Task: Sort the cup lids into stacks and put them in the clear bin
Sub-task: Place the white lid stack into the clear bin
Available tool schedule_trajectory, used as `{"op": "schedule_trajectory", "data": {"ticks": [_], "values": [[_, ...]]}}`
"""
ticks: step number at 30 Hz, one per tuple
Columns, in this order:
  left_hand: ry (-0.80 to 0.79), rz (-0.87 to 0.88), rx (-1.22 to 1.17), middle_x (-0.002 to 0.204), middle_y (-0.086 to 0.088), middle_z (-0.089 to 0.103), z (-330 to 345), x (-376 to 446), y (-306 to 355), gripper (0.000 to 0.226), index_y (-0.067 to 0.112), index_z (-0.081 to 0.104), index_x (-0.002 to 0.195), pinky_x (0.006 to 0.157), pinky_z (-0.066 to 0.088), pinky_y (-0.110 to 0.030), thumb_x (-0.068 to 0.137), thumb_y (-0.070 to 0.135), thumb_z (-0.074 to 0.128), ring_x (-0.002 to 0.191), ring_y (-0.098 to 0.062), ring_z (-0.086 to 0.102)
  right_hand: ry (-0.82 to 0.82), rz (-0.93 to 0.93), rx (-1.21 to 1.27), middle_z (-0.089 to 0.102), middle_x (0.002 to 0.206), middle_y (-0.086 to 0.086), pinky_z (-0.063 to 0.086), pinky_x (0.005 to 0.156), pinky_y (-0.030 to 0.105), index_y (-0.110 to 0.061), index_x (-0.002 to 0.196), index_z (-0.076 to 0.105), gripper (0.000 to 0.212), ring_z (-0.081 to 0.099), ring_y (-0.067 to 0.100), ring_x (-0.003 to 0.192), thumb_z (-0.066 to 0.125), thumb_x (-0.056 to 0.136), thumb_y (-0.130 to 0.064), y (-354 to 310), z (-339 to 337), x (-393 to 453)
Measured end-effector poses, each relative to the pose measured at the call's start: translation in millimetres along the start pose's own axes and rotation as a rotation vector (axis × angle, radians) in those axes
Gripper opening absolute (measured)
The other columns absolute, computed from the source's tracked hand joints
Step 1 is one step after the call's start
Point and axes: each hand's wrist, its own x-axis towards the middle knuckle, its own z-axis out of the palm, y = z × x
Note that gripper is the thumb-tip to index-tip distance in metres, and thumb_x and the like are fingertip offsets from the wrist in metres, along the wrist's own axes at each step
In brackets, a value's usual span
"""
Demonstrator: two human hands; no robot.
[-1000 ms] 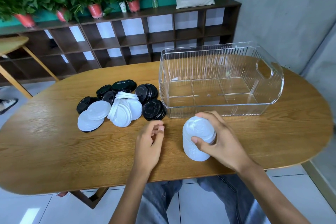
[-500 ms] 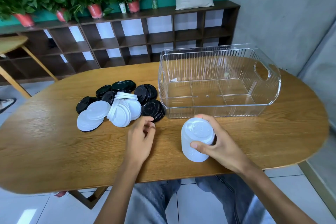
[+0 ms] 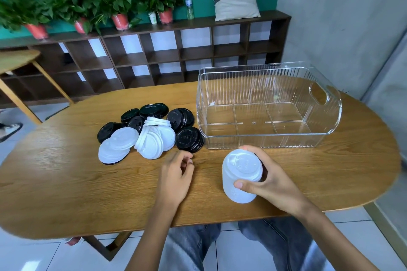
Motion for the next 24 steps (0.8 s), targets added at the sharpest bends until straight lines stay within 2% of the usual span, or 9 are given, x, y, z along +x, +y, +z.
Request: {"op": "schedule_trajectory", "data": {"ticks": [4,10,15,18,21,24], "values": [[0.001,-0.006,-0.008,0.092,0.005,0.067,1,0,-1,0.018,0.014,0.072,0.102,0.073,0.04,-0.007,0.091,0.0,0.067,0.085,-0.005,0.06,0.011,-0.021,0.006,0.065,0.121,-0.013,0.046,0.09,0.013,-0.041,0.129,0.054,0.068,0.061,0.007,0.113,0.088,0.069,-0.041,-5,-2,3],[0.011,0.001,-0.018,0.09,0.007,0.065,2,0,-4,0.018,0.017,0.071,0.099,0.07,0.047,-0.019,0.091,0.001,0.069,0.084,-0.005,0.06,0.018,-0.125,0.012,0.063,0.123,-0.015,0.045,0.09,0.012,-0.037,0.128,0.056,0.065,0.059,0.005,0.116,0.086,0.07,-0.041,-40,-17,26],[0.014,-0.017,-0.048,0.089,0.012,0.065,4,0,-6,0.024,0.022,0.07,0.098,0.071,0.046,-0.017,0.089,0.0,0.071,0.083,-0.002,0.06,0.098,-0.228,-0.014,0.062,0.119,-0.023,0.045,0.087,0.008,-0.027,0.126,0.057,0.06,0.059,-0.004,0.111,0.085,0.073,-0.03,-76,-39,84],[0.005,-0.033,-0.067,0.088,0.014,0.064,5,-1,-6,0.029,0.025,0.069,0.098,0.074,0.048,-0.02,0.087,-0.003,0.071,0.084,-0.003,0.061,0.161,-0.215,-0.011,0.064,0.113,-0.022,0.047,0.082,0.01,-0.027,0.122,0.059,0.056,0.062,-0.003,0.103,0.085,0.073,-0.026,-81,-49,129],[-0.01,-0.049,-0.067,0.087,0.015,0.063,5,0,-5,0.031,0.028,0.068,0.097,0.073,0.044,-0.013,0.087,-0.001,0.071,0.085,-0.003,0.061,0.195,-0.17,-0.046,0.063,0.114,-0.019,0.048,0.079,0.016,-0.032,0.119,0.057,0.052,0.062,0.0,0.102,0.086,0.076,-0.028,-71,-54,169],[-0.016,-0.053,-0.075,0.088,0.015,0.063,4,1,-4,0.033,0.03,0.066,0.097,0.074,0.042,-0.01,0.087,-0.001,0.072,0.085,-0.004,0.061,0.227,-0.119,-0.058,0.061,0.114,-0.018,0.048,0.072,0.014,-0.031,0.121,0.055,0.053,0.061,0.0,0.099,0.085,0.077,-0.032,-55,-53,196]]}}
